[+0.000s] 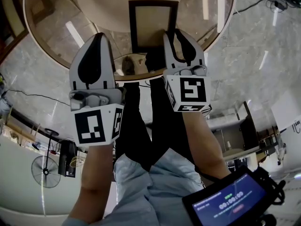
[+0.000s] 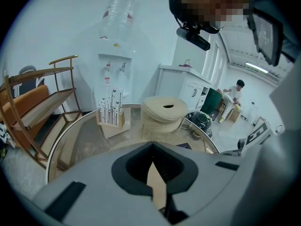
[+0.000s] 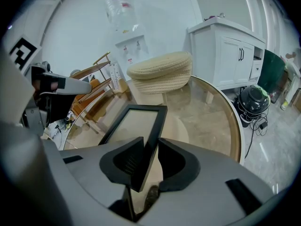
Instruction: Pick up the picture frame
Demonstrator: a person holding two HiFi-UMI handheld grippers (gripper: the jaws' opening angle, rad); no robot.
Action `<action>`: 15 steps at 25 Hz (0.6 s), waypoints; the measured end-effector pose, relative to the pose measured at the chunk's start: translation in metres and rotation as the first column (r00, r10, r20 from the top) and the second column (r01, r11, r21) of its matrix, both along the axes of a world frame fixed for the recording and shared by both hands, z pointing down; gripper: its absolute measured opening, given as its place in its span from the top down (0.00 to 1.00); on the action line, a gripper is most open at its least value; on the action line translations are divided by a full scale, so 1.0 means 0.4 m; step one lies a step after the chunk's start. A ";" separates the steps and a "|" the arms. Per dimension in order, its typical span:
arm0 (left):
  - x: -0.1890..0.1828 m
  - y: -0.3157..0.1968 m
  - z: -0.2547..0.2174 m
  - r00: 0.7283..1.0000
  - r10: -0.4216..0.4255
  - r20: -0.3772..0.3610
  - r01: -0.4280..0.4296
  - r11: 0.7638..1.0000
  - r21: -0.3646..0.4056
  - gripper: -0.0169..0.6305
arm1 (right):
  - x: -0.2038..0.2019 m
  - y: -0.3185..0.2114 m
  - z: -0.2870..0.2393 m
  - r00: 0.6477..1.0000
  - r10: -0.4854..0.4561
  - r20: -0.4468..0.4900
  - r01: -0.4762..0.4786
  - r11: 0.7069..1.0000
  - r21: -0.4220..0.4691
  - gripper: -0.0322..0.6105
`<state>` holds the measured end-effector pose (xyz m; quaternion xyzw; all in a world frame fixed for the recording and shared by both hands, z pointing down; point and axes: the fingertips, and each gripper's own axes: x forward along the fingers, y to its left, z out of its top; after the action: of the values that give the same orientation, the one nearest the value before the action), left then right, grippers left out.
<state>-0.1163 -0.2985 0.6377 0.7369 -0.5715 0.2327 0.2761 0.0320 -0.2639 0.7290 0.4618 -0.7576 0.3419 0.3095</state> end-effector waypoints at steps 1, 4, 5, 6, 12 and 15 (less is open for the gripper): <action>0.002 0.002 -0.002 1.000 0.000 0.000 0.000 1.000 0.000 0.96 | 0.003 0.002 -0.001 1.000 0.006 0.004 -0.006 1.000 -0.004 0.78; 0.001 0.001 0.001 1.000 -0.003 0.001 0.003 1.000 0.001 0.96 | 0.004 0.002 0.004 1.000 0.022 0.016 -0.022 1.000 -0.018 0.79; -0.002 -0.001 0.005 1.000 -0.003 0.002 0.003 1.000 0.002 0.96 | 0.002 -0.001 0.007 1.000 0.026 0.018 -0.025 0.999 -0.023 0.79; -0.005 -0.003 0.007 1.000 -0.002 0.002 0.002 1.000 0.001 0.96 | -0.002 -0.003 0.010 0.999 0.028 0.019 -0.028 0.999 -0.027 0.80; 0.003 -0.002 -0.003 1.000 0.001 0.003 -0.001 1.000 0.010 0.96 | -0.005 -0.013 0.009 1.000 0.021 0.014 -0.021 0.999 -0.029 0.82; 0.001 -0.007 -0.011 1.000 0.000 0.001 0.000 1.000 0.017 0.96 | 0.000 -0.017 0.000 1.000 0.026 0.005 -0.026 1.000 -0.016 0.83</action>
<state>-0.1159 -0.3012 0.6333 0.7392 -0.5734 0.2283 0.2694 0.0319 -0.2706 0.7292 0.4684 -0.7494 0.3533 0.3069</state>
